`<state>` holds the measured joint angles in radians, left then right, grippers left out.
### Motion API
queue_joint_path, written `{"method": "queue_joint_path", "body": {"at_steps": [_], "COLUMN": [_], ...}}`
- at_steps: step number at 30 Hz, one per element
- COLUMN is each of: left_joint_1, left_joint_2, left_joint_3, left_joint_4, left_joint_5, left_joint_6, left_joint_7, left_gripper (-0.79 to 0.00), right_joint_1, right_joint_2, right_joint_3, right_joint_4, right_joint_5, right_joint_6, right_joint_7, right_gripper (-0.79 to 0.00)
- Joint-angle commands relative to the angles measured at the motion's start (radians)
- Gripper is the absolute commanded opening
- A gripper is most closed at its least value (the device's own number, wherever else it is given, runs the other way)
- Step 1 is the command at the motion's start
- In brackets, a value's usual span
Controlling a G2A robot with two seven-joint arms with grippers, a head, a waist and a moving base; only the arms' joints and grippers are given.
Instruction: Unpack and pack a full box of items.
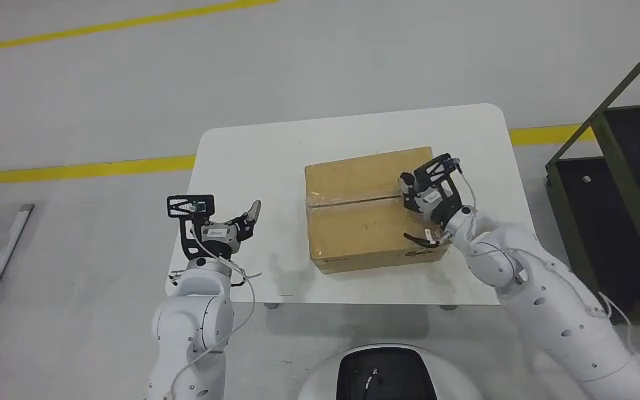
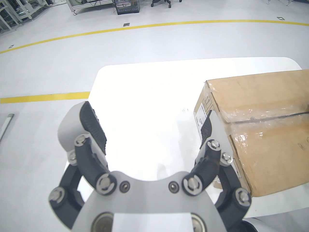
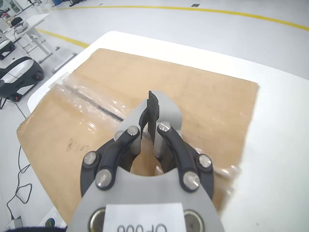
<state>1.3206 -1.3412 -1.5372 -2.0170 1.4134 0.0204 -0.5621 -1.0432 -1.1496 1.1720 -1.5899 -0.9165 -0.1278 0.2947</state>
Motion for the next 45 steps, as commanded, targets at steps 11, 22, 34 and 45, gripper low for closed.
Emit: {"method": "queue_joint_path", "body": {"at_steps": [11, 22, 34, 45], "left_joint_1": [0.021, 0.073, 0.12, 0.124], "left_joint_2": [-0.001, -0.001, -0.006, -0.006], "left_joint_3": [0.039, 0.073, 0.105, 0.109], "left_joint_4": [-0.021, -0.111, -0.161, -0.164], "left_joint_5": [-0.061, -0.083, 0.108, 0.116], "left_joint_6": [-0.045, -0.04, 0.128, 0.132], "left_joint_7": [0.039, 0.104, 0.185, 0.183], "left_gripper": [0.0, 0.0, 0.0, 0.0], "right_joint_1": [-0.145, -0.387, -0.643, -0.667], "right_joint_2": [0.046, 0.067, 0.059, 0.057], "right_joint_3": [0.349, 0.611, 0.659, 0.661], "right_joint_4": [-0.107, -0.384, -0.492, -0.493], "right_joint_5": [0.052, -0.001, -0.079, -0.086], "right_joint_6": [-0.007, -0.021, -0.062, -0.066], "right_joint_7": [0.021, -0.01, -0.08, -0.108], "right_gripper": [-0.785, -0.785, -0.785, -0.503]}}
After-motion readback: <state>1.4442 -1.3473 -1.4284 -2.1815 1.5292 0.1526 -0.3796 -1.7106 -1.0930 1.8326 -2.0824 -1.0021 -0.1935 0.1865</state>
